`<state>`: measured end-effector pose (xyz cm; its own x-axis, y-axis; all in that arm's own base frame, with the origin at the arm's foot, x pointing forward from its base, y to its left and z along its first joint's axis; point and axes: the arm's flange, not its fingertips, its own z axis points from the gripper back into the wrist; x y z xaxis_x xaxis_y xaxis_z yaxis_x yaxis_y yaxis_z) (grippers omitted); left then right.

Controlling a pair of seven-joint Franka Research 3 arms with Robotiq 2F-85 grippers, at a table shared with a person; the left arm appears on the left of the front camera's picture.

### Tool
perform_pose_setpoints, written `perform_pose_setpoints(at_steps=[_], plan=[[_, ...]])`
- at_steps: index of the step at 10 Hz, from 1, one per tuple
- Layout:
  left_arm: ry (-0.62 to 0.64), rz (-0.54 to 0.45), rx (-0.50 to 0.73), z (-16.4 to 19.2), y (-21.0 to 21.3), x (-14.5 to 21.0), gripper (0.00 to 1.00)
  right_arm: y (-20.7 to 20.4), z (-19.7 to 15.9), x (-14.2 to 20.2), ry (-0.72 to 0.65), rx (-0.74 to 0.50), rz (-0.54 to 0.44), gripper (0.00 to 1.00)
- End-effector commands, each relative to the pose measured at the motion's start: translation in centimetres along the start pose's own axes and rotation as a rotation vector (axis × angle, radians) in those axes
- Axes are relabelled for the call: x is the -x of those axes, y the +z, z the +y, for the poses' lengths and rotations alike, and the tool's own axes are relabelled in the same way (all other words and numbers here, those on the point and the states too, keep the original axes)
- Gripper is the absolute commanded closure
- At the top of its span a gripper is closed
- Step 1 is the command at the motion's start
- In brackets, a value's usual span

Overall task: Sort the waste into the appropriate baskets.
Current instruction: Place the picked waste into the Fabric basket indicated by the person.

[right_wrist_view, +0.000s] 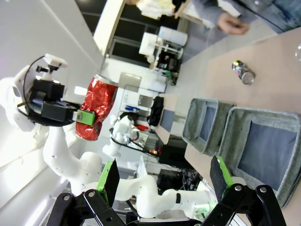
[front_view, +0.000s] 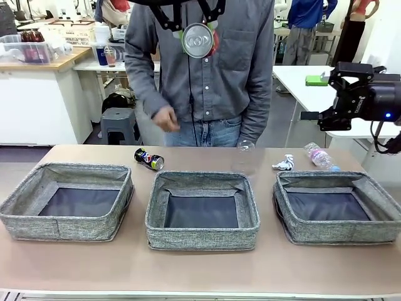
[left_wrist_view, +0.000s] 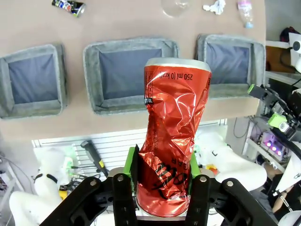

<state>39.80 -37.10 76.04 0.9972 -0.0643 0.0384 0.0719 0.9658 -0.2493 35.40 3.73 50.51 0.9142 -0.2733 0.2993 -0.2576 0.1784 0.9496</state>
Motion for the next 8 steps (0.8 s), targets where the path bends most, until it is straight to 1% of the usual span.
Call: perform_pose_setpoints(at_steps=[1, 8], plan=[[-0.011, -0.012, 0.001, 0.19, 0.17, 0.09, 0.56, -0.33, 0.33, -0.21, -0.01, -0.017, -0.01, 0.0], [-0.011, -0.012, 0.001, 0.19, 0.17, 0.09, 0.56, -0.33, 0.33, -0.21, -0.01, -0.017, -0.01, 0.0]])
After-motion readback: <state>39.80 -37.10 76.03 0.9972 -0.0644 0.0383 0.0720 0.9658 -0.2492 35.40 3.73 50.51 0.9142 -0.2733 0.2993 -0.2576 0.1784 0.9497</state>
